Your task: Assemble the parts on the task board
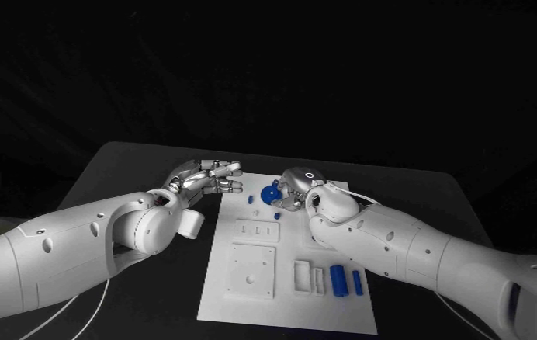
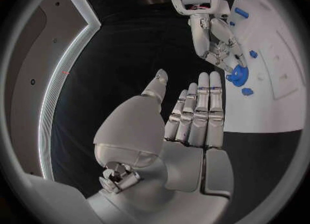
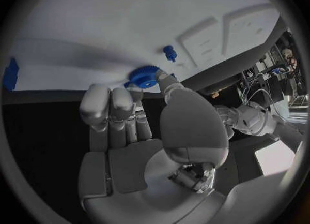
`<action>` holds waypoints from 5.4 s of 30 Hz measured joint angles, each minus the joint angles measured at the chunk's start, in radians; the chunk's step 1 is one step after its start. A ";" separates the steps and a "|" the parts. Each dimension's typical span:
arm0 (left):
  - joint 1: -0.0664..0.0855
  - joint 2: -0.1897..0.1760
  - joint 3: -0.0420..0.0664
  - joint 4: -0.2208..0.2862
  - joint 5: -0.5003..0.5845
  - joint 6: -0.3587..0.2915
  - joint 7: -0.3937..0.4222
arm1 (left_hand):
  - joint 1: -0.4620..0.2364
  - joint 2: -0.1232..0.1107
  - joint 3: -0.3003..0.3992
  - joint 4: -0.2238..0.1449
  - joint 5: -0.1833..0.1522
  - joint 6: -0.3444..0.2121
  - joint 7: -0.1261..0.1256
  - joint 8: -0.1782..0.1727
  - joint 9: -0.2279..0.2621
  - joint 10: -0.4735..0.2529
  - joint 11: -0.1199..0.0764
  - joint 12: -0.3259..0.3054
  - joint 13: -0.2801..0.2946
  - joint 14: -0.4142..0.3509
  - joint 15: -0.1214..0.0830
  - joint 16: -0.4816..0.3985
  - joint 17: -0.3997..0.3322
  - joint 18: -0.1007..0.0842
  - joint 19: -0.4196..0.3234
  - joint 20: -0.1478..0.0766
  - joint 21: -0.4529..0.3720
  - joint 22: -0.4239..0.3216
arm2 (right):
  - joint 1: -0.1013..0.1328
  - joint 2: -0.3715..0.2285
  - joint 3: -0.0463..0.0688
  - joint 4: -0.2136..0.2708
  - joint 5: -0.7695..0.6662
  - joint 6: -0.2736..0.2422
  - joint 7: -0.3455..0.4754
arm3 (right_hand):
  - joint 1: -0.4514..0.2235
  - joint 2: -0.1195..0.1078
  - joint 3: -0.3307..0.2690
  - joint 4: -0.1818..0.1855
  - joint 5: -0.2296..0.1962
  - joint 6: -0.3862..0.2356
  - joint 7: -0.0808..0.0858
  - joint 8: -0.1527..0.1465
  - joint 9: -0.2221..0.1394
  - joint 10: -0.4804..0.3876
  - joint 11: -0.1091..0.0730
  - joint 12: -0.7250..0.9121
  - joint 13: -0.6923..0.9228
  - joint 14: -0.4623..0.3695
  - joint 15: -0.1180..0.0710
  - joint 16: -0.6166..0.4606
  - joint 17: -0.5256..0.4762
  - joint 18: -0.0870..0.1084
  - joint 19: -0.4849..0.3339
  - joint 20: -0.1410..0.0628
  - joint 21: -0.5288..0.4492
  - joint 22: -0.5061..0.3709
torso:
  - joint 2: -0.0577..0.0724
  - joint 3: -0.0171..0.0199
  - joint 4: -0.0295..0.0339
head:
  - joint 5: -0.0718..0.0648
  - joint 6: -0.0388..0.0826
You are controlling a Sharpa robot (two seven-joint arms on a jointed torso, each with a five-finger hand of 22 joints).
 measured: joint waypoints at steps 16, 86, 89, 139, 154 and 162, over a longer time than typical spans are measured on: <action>0.000 -0.009 0.000 -0.001 0.000 0.000 0.000 | 0.000 0.000 0.000 0.000 0.000 0.000 0.000 0.000 0.000 0.000 0.000 0.000 0.000 0.000 0.000 0.000 0.000 0.000 0.000 0.000 0.000 0.000 | -0.002 -0.088 0.008 0.091 0.015 -0.025 -0.005 | 0.000 0.000 0.000 0.000 0.000 0.003 -0.003 0.000 0.000 0.004 0.004 0.007 0.003 0.000 0.000 0.001 0.002 0.000 0.000 0.000 0.008 0.001 | 0.000 0.0012 -0.0022 | 0.000 0.001; 0.000 -0.020 0.000 -0.015 0.000 0.010 0.002 | 0.000 0.000 0.000 0.000 0.000 0.000 0.000 0.000 0.000 0.000 0.000 0.000 0.000 0.000 0.000 0.000 0.000 0.000 0.000 0.000 0.000 -0.002 | -0.064 -0.255 0.143 -0.110 0.371 0.112 0.438 | 0.110 0.058 0.030 -0.275 0.043 -0.020 -0.001 0.000 0.000 -0.061 0.004 0.000 -0.038 -0.025 0.007 -0.048 -0.011 0.000 -0.030 0.005 -0.087 0.000 | 0.003 0.0212 -0.0309 | 0.001 0.002; 0.000 -0.019 0.000 -0.016 0.000 0.011 0.002 | 0.000 0.000 0.000 0.000 0.000 0.000 0.000 0.000 0.000 0.000 0.000 0.000 0.000 0.000 0.000 0.000 0.000 0.000 0.000 0.000 0.000 -0.002 | -0.065 -0.248 0.143 -0.117 0.375 0.111 0.438 | 0.110 0.058 0.028 -0.265 0.035 -0.020 -0.001 0.000 0.000 -0.061 0.004 0.000 -0.038 -0.025 0.007 -0.048 -0.009 0.000 -0.030 0.005 -0.087 0.000 | 0.003 0.0207 -0.0312 | 0.000 0.002; 0.000 -0.017 0.000 -0.018 -0.001 0.022 -0.001 | 0.000 0.000 -0.003 -0.003 0.000 0.000 0.000 0.000 0.000 0.000 0.000 0.000 0.000 0.000 0.000 0.000 0.000 0.000 0.000 0.000 0.000 -0.003 | -0.066 -0.191 0.143 -0.168 0.400 0.097 0.433 | 0.110 0.103 0.217 -0.258 -0.156 0.103 -0.013 -0.003 0.002 -0.059 0.005 0.016 -0.026 -0.025 0.007 -0.040 0.000 0.000 -0.030 0.005 -0.066 0.001 | 0.002 0.0227 -0.0315 | -0.001 0.001; 0.000 -0.020 0.000 -0.019 -0.011 0.024 -0.009 | 0.000 0.000 -0.003 -0.003 0.000 0.021 -0.004 0.000 0.001 0.038 -0.012 0.000 0.000 0.004 -0.004 0.005 0.000 0.000 0.000 0.000 0.008 -0.004 | -0.066 -0.209 0.142 -0.120 0.398 0.055 0.421 | 0.109 0.104 0.201 -0.254 -0.156 0.120 -0.023 -0.002 0.005 -0.046 -0.007 0.027 -0.019 -0.019 0.001 -0.028 0.010 0.000 -0.023 -0.002 -0.040 0.001 | 0.001 0.0243 -0.0337 | 0.001 0.004; 0.011 -0.016 -0.001 -0.027 -0.070 0.054 -0.064 | -0.016 0.016 -0.009 0.003 0.000 0.138 -0.038 0.008 0.006 0.258 -0.079 0.005 0.004 0.122 -0.067 0.082 0.030 0.000 0.072 -0.061 0.077 0.031 | -0.038 -0.247 0.142 0.001 0.378 0.033 0.394 | 0.109 0.104 0.201 -0.254 -0.167 0.124 -0.022 -0.004 0.004 -0.035 -0.009 0.027 -0.018 -0.014 -0.005 -0.024 0.016 0.000 -0.016 -0.002 -0.013 0.001 | -0.006 0.0249 -0.0386 | 0.007 0.011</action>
